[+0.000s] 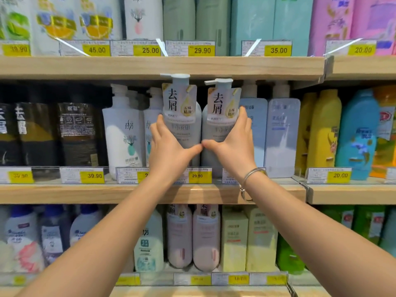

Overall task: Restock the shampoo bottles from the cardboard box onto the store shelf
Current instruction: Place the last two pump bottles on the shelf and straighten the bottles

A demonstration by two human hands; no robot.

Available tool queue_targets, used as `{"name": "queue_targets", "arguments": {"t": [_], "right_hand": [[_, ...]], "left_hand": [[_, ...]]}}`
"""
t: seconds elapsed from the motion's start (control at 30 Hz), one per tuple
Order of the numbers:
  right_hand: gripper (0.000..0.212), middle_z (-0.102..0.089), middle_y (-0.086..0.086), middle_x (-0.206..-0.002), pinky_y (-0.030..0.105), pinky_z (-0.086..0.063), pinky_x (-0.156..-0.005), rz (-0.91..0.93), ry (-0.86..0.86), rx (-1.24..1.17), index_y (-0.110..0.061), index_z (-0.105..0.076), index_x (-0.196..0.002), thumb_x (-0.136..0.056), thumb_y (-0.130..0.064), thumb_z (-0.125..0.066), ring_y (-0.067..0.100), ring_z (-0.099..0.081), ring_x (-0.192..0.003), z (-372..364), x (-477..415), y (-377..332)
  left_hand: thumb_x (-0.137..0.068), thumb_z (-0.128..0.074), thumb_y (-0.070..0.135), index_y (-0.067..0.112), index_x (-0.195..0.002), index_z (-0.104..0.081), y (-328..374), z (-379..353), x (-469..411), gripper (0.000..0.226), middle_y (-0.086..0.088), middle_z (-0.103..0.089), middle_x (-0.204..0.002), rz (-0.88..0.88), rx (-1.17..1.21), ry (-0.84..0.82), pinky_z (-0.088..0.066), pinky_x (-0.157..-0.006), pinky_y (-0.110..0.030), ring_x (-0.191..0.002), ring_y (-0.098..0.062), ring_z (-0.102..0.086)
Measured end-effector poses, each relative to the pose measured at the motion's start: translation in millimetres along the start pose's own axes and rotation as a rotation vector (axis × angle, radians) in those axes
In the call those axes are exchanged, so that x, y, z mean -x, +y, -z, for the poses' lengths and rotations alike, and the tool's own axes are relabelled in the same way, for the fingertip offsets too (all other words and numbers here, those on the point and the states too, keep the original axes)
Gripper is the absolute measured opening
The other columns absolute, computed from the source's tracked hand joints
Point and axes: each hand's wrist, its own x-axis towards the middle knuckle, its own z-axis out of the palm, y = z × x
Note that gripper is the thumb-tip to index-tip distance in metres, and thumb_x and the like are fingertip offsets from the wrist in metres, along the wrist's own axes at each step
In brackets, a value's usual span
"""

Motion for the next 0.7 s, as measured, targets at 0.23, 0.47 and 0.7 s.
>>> {"name": "queue_targets", "arguments": {"t": [0.23,0.47,0.7], "right_hand": [[0.112,-0.037,0.01,-0.136,0.037,-0.033,-0.103,0.036,-0.026,0.067,-0.024,-0.001,-0.148,-0.067,-0.033,-0.077,0.028,-0.034,-0.126,5,3,-4],[0.095,-0.03,0.01,-0.142,0.041,-0.034,-0.103,0.066,-0.026,0.162,-0.012,-0.01,-0.146,-0.076,-0.039,-0.069,0.031,-0.032,-0.13,6,-4,-12],[0.078,-0.039,0.01,-0.131,0.041,-0.035,-0.097,0.043,0.018,0.309,-0.007,-0.035,-0.13,-0.074,-0.05,-0.067,0.031,-0.036,-0.121,5,-19,-17]], "left_hand": [[-0.068,-0.077,0.046,0.029,-0.146,0.02,10,6,4,0.125,-0.009,-0.024,-0.153,0.004,-0.106,-0.056,-0.047,-0.092,-0.046,-0.123,-0.035,-0.049],[-0.066,-0.078,0.048,0.028,-0.144,0.024,11,5,-3,0.13,-0.013,-0.039,-0.145,0.041,-0.205,-0.063,-0.045,-0.095,-0.048,-0.124,-0.036,-0.046],[-0.067,-0.076,0.049,0.016,-0.147,0.01,20,5,-27,0.122,-0.017,-0.049,-0.133,0.103,-0.346,-0.188,-0.047,-0.089,-0.042,-0.119,-0.036,-0.05]]}}
